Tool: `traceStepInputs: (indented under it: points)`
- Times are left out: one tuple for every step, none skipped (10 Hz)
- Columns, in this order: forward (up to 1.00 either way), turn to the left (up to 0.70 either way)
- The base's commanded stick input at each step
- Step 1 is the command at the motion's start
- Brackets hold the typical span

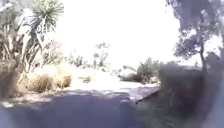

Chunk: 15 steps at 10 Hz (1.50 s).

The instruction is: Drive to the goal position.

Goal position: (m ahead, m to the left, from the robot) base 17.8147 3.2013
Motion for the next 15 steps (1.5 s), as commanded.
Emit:
traceStepInputs:
  points:
    - [1.0,0.21]
    - [1.0,0.29]
    - [1.0,0.38]
    - [1.0,0.0]
    - [1.0,0.0]
    - [1.0,0.0]
    - [1.0,0.0]
    - [1.0,0.0]
    - [1.0,0.0]
    - [1.0,0.0]
    - [1.0,0.0]
    - [1.0,0.0]
    - [1.0,0.0]
    - [1.0,0.0]
    - [1.0,0.0]
